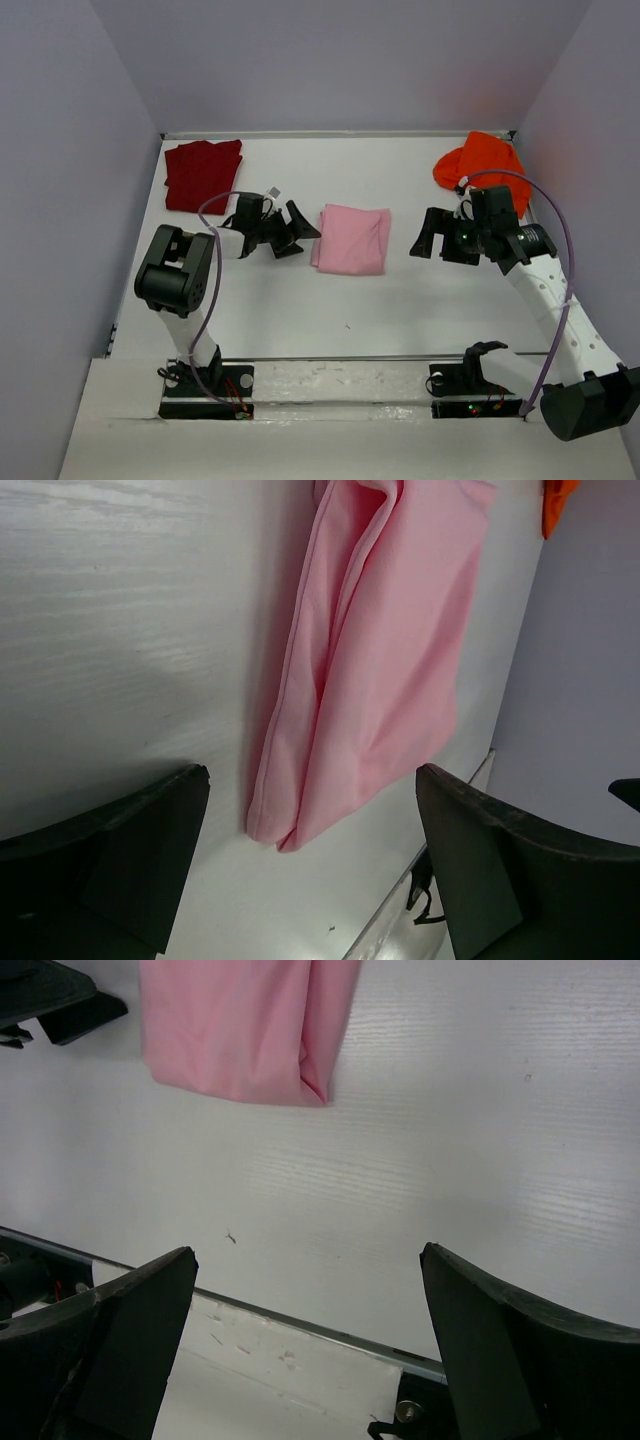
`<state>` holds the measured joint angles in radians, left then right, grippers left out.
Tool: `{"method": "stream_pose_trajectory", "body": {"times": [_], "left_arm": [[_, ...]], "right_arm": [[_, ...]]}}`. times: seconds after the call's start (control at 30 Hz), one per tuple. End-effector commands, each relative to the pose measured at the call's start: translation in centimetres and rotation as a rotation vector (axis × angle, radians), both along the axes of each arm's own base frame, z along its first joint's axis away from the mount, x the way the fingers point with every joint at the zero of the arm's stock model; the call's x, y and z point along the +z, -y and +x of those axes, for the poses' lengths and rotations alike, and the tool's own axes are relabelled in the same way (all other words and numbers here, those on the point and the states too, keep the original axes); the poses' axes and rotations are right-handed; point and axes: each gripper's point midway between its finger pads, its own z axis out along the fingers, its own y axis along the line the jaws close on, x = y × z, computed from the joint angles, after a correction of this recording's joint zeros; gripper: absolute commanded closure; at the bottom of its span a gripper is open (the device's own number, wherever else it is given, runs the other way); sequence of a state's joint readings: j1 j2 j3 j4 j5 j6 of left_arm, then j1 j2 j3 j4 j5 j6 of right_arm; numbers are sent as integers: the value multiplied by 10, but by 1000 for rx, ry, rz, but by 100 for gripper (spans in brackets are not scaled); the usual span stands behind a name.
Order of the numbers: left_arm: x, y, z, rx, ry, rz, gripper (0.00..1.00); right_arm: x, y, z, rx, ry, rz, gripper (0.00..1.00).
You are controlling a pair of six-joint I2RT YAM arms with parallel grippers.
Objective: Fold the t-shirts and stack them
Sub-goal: Put the neatly folded tshirt into the corner of the board with the left arm
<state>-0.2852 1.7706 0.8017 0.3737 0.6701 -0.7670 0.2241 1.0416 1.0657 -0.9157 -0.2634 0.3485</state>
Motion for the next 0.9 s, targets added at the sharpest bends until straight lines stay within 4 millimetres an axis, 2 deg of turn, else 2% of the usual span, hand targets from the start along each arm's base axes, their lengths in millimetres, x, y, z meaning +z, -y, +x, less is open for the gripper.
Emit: {"method": "stream_pose_trajectory", "body": {"times": [0.0, 0.1, 0.2, 0.23, 0.33, 0.4, 0.47, 0.5, 0.53, 0.57, 0.87], "left_arm": [[10, 18, 12, -53, 62, -5, 1], [6, 30, 12, -73, 52, 5, 1], [8, 55, 9, -120, 61, 19, 1], [3, 53, 8, -115, 48, 34, 1], [4, 72, 7, -146, 60, 71, 1], [1, 80, 1, -164, 47, 78, 13], [0, 83, 0, -167, 42, 73, 33], [-2, 83, 0, -165, 36, 70, 59], [-2, 84, -1, -167, 32, 70, 75], [-5, 83, -1, -168, 24, 71, 99], [-9, 81, 0, -174, 15, 109, 100]], "right_arm": [[18, -4, 2, 6, 55, 25, 0], [18, -4, 2, 4, 57, 23, 0], [18, -4, 2, 2, 55, 22, 0], [18, -4, 2, 3, 55, 23, 0], [18, -4, 2, 1, 54, 24, 0], [18, -3, 1, 2, 57, 22, 0], [18, -3, 1, -1, 52, 23, 0], [18, -3, 1, -1, 55, 24, 0], [18, -3, 1, -2, 56, 23, 0], [18, -3, 1, -3, 55, 24, 0], [19, -4, 1, -2, 57, 28, 0]]}}
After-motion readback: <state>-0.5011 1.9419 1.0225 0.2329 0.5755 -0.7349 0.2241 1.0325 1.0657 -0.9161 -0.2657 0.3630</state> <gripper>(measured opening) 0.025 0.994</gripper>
